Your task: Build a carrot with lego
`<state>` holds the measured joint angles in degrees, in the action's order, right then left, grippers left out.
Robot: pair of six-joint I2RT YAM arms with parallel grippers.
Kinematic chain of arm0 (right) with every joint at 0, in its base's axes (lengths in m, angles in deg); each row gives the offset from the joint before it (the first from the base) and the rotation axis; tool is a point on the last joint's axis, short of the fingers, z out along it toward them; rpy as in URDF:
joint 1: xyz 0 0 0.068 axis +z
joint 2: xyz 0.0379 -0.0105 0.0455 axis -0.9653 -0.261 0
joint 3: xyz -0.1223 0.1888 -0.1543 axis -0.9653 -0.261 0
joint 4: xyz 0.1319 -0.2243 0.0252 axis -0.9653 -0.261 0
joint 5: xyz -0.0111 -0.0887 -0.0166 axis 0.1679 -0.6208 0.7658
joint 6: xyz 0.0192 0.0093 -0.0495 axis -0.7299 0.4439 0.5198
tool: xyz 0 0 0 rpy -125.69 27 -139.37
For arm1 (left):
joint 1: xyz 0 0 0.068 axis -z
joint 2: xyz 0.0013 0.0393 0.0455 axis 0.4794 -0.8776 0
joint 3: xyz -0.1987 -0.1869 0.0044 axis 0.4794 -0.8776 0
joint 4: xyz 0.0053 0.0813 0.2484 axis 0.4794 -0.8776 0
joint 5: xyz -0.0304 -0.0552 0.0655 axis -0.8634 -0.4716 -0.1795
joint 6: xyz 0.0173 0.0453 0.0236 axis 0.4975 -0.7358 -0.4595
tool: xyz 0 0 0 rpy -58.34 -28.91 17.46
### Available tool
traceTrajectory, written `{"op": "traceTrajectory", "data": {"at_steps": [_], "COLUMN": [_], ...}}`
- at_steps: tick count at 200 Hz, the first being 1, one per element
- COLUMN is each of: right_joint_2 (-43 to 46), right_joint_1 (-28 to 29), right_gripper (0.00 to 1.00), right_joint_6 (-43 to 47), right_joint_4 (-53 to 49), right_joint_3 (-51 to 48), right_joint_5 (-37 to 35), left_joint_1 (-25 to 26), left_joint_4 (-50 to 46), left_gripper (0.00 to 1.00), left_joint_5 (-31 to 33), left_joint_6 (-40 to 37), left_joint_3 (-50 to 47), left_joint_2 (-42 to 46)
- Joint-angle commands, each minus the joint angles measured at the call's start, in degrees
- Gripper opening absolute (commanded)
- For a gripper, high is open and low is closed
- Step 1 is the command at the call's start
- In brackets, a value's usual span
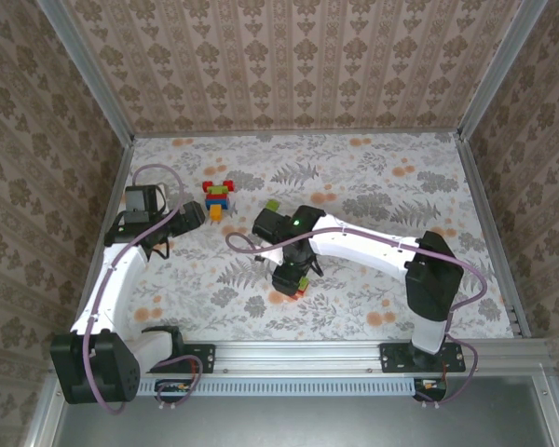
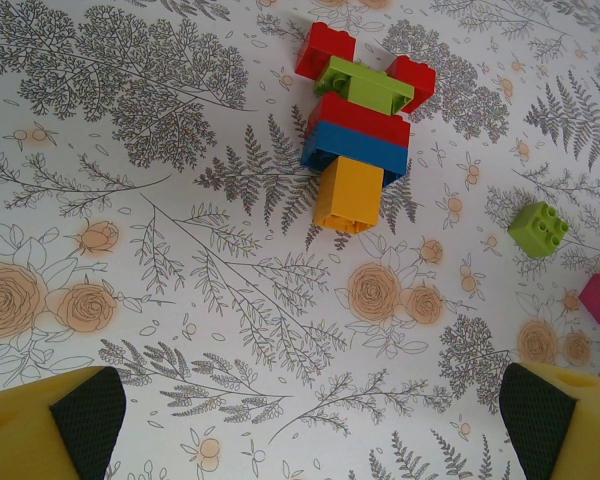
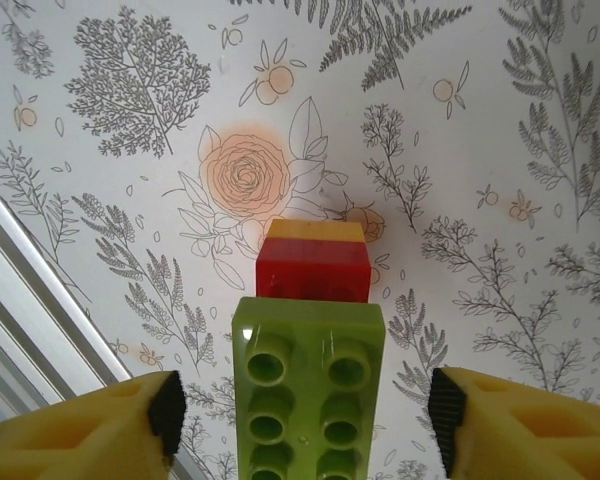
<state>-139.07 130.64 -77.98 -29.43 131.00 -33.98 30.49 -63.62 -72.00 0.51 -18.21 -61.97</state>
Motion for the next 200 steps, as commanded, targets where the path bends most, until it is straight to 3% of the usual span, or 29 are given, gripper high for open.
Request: {"op": "traceTrajectory", "data": {"at_steps": [1, 38, 70, 138, 170, 200], "right_joint_2": [3.8, 6.4, 4.1, -20.2, -29.3, -33.4], "right_joint_1": [0.3, -1.1, -7.5, -21.4, -24.2, -25.4], "right_gripper": [0.72, 0.76, 0.76, 0.76, 0.76, 0.76], "right_joint_6": [0.5, 1.4, 2.5, 5.4, 6.4, 7.2], "right_joint_4": [-0.2, 0.0, 1.2, -1.3, -3.4, -4.6], "right_joint_3": [0.7, 3.7, 8.1, 30.5, 39.6, 42.4], "right_joint_5": [-0.7, -3.3, -3.3, -2.8, -1.6, -0.4], "left_joint_1": [0.2, 0.2, 0.3, 0.5, 0.5, 0.5], "left_joint_4": [0.0, 0.0, 0.0, -0.1, 0.0, 0.0], "left_gripper": [1.00, 1.00, 1.00, 1.00, 1.00, 1.00], "left_joint_5": [-0.6, -0.7, -0.9, -0.7, -0.9, -0.7], "left_joint_6": [-1.1, -1.1, -1.1, -1.1, -1.1, -1.1], "left_joint_3": [1.3, 1.2, 1.3, 1.2, 1.2, 1.3], "left_joint_2": [0.0, 0.0, 0.2, 0.3, 0.3, 0.0]}}
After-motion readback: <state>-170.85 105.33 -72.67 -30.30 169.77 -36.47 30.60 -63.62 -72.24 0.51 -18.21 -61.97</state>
